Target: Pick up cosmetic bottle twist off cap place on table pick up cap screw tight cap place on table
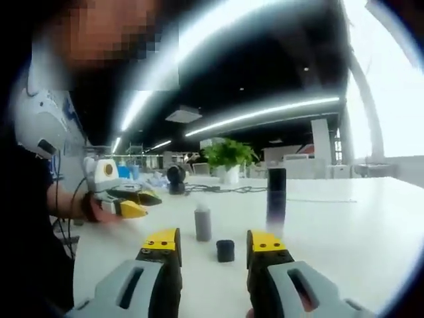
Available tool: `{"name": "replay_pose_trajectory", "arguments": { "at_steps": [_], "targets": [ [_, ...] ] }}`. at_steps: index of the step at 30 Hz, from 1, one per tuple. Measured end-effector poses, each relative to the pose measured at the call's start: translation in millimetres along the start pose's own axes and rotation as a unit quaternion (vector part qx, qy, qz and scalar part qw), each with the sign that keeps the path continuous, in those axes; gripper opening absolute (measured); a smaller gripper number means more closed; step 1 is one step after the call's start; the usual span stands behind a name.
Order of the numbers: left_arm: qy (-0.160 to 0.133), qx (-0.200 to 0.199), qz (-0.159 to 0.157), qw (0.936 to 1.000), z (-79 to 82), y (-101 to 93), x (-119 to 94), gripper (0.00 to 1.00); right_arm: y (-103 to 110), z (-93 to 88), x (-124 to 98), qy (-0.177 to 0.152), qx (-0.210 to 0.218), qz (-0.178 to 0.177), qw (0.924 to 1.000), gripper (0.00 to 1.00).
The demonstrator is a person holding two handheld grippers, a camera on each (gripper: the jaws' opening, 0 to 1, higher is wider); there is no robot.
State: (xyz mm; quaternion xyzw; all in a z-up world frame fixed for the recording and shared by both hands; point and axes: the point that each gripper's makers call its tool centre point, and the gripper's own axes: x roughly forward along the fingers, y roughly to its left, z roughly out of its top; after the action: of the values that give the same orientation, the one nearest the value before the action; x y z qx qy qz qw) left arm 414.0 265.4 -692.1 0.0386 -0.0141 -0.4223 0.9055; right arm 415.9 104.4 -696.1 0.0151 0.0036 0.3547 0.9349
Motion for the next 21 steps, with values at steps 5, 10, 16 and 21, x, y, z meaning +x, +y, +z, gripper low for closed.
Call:
{"name": "replay_pose_trajectory", "arguments": {
  "at_steps": [5,10,16,21],
  "targets": [
    [0.011,0.001,0.002,0.9999,-3.8,-0.4,2.9,0.22,-0.8,0.7,1.7,-0.003,0.005,0.002,1.0,0.32],
    [0.012,-0.016,0.004,0.9998,-4.2,1.8,6.7,0.21,-3.1,1.8,2.3,-0.007,0.016,0.001,0.9999,0.32],
    [0.038,-0.004,0.02,0.9991,-13.4,6.0,14.8,0.21,-3.7,2.6,2.4,-0.009,0.019,0.003,0.9998,0.31],
    [0.06,-0.011,0.025,0.9978,-18.4,9.9,22.3,0.21,-5.4,3.1,2.3,-0.01,0.023,0.0,0.9997,0.29]
  ]
}}
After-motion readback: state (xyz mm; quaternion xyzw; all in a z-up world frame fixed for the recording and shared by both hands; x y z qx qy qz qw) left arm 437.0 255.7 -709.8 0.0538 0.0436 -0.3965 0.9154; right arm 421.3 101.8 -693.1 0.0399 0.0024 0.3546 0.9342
